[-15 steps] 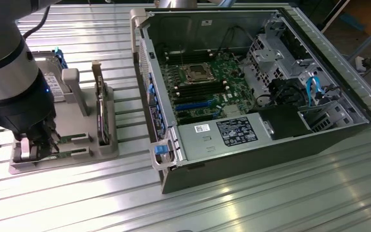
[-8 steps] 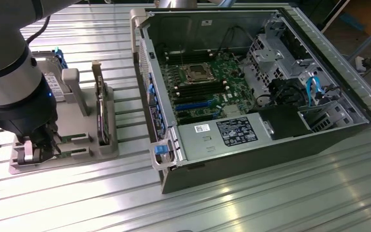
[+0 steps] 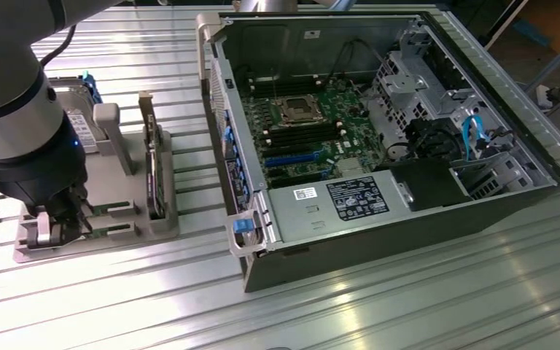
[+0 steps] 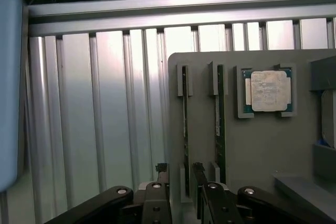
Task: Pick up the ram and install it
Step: 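Pick up the ram and move it above insertion slot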
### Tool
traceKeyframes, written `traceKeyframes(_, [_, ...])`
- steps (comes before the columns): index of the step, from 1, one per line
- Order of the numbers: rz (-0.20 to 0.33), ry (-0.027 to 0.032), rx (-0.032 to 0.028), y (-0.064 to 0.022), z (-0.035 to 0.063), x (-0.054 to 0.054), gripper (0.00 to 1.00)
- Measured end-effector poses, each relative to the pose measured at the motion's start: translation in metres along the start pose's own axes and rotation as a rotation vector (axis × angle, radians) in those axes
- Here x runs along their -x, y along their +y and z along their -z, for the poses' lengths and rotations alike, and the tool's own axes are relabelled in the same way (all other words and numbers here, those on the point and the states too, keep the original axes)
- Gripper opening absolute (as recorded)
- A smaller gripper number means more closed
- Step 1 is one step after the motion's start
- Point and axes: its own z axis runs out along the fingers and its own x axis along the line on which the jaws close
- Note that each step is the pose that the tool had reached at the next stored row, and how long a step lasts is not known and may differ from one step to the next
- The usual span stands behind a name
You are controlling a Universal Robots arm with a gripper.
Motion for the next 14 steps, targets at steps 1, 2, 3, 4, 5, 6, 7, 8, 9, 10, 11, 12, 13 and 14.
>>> traceKeyframes(1, [0.0, -0.0001, 0.0, 0.0001, -0.0005, 0.0, 0.3])
traceKeyframes(2, [0.0, -0.0003, 0.0, 0.0001, -0.0011, 0.001, 0.3])
traceKeyframes(3, [0.0, -0.0002, 0.0001, 0.0, -0.0017, 0.001, 0.3])
traceKeyframes(4, [0.0, -0.0002, 0.0001, 0.0001, -0.0024, 0.001, 0.3])
traceKeyframes(5, [0.0, -0.0002, 0.0001, 0.0001, -0.0033, 0.001, 0.3])
traceKeyframes(6, [0.0, -0.0003, 0.0001, 0.0001, -0.0043, 0.001, 0.3])
traceKeyframes(7, [0.0, -0.0002, 0.0001, 0.0, -0.0054, 0.001, 0.3])
traceKeyframes(8, [0.0, -0.0002, 0.0002, 0.0, -0.0068, 0.001, 0.3])
traceKeyframes(9, [0.0, -0.0003, 0.0001, -0.0001, -0.0086, 0.001, 0.3])
traceKeyframes(10, [0.0, -0.0003, 0.0001, -0.0001, -0.0104, 0.001, 0.3])
traceKeyframes(11, [0.0, -0.0002, 0.0001, -0.0002, -0.0122, 0.001, 0.3])
traceKeyframes(12, [0.0, -0.0002, 0.0002, -0.0002, -0.0137, 0.001, 0.3])
traceKeyframes(13, [0.0, -0.0003, 0.0001, -0.0003, -0.0153, 0.001, 0.3])
traceKeyframes(14, [0.0, -0.0002, 0.0001, -0.0004, -0.0171, 0.001, 0.3])
